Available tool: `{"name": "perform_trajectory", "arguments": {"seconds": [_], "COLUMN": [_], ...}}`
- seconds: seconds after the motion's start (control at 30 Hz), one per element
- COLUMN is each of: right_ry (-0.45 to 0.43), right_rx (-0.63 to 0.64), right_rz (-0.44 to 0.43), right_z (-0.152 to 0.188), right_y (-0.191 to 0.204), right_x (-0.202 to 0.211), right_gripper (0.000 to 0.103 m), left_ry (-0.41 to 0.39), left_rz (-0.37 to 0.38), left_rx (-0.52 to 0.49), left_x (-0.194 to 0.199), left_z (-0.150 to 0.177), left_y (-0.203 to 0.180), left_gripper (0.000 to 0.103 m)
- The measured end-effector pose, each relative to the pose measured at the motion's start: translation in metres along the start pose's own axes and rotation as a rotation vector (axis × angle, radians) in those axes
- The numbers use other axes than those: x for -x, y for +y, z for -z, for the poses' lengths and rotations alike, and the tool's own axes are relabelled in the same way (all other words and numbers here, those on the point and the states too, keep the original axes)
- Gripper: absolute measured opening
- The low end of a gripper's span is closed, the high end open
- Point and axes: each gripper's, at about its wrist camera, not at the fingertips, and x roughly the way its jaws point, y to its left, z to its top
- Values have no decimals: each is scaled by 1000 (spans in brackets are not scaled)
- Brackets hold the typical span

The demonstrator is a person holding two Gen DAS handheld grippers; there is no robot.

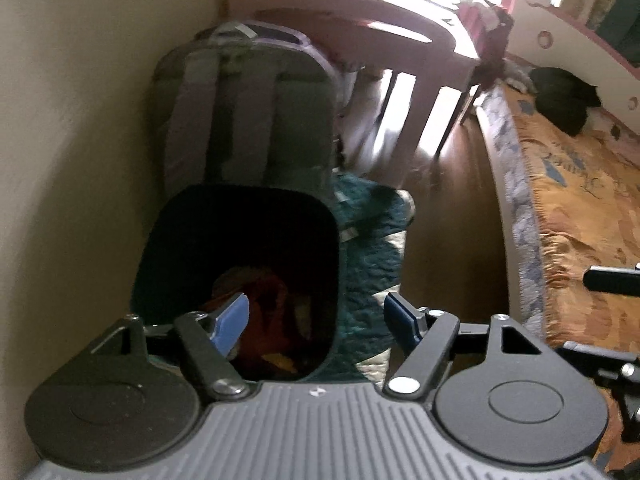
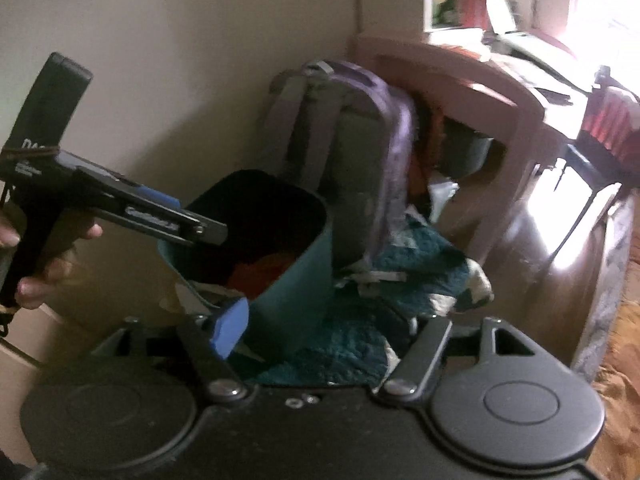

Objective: Collect trash
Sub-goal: 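Move both tools back down toward the remaining floor trash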

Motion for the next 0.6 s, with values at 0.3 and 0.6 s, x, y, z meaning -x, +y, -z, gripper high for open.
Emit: {"name": "perform_trajectory", "arguments": {"seconds": [0.3,0.6], "right_ry": [-29,12], "right_rx": [-106,-195], "right_rz": [84,137], "right_z": [49,123], "right_y": [-73,-141], "right_x": [42,3], "right_gripper": [87,97], "left_ry": [20,126], "left_rz": [60,76], "left_rx": [-56,-59], "left_x": [-14,-101], "left_z": [9,38], "left_y": [-73,-148], "left_gripper": [82,82]}}
